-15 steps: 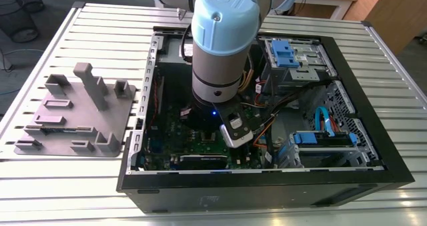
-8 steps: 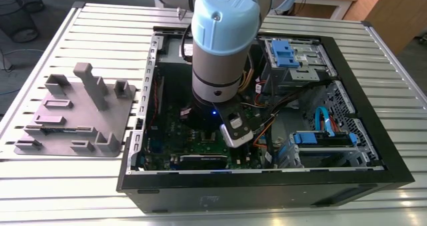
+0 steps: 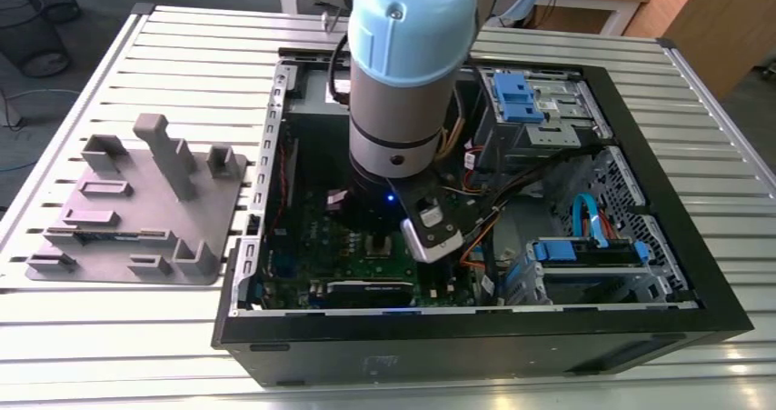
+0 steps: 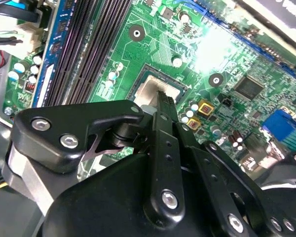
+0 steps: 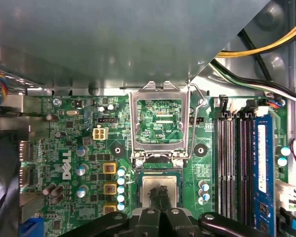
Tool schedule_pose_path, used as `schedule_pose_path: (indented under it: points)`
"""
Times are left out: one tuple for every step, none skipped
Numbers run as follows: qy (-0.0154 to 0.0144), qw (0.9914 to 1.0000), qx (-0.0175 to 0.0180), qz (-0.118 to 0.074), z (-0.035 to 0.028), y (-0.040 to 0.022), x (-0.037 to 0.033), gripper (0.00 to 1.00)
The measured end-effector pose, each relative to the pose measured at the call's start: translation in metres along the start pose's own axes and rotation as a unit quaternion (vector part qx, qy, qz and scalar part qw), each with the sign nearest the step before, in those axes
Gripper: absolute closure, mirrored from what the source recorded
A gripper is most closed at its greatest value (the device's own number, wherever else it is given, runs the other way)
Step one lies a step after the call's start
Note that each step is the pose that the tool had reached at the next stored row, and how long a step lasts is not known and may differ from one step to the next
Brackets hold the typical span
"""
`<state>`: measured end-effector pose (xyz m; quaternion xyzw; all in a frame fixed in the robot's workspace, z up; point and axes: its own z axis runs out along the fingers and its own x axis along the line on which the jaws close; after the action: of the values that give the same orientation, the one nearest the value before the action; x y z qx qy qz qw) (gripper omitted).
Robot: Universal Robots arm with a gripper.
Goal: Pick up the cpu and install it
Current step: 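Place the cpu into insertion slot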
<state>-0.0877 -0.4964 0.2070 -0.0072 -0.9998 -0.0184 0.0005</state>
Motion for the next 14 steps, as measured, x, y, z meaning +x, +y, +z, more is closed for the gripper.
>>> schedule_pose_path:
  points:
    - [0.0000, 1.00000, 0.0000, 0.000, -0.0022, 0.0001, 0.0000, 0.89]
    - [0.0000, 1.00000, 0.0001, 0.000, -0.0040, 0.0001, 0.0000, 0.89]
    - [0.0000, 1.00000, 0.0001, 0.000, -0.0053, 0.0002, 0.0000, 0.89]
    - [0.0001, 1.00000, 0.0002, 0.000, -0.0063, 0.0002, 0.0000, 0.89]
    - [0.0001, 1.00000, 0.0002, 0.000, -0.0073, 0.0003, 0.0000, 0.89]
    - [0.0000, 1.00000, 0.0002, 0.000, -0.0082, 0.0003, 0.0000, 0.89]
    - [0.0000, 1.00000, 0.0002, 0.000, -0.0093, 0.0003, 0.0000, 0.89]
    - [0.0000, 1.00000, 0.0003, 0.000, -0.0102, 0.0004, 0.0000, 0.89]
    - [0.0000, 1.00000, 0.0002, 0.000, -0.0104, 0.0004, 0.0000, 0.89]
    - [0.0000, 1.00000, 0.0001, 0.000, -0.0104, 0.0004, 0.0000, 0.89]
    - [0.0000, 1.00000, 0.0001, 0.000, -0.0104, 0.0004, 0.0000, 0.89]
    - [0.0000, 1.00000, 0.0002, 0.000, -0.0145, 0.0005, 0.0000, 0.89]
    - [0.0000, 1.00000, 0.0002, 0.000, -0.0182, 0.0007, 0.0000, 0.89]
    - [0.0000, 1.00000, 0.0002, 0.000, -0.0182, 0.0007, 0.0000, 0.89]
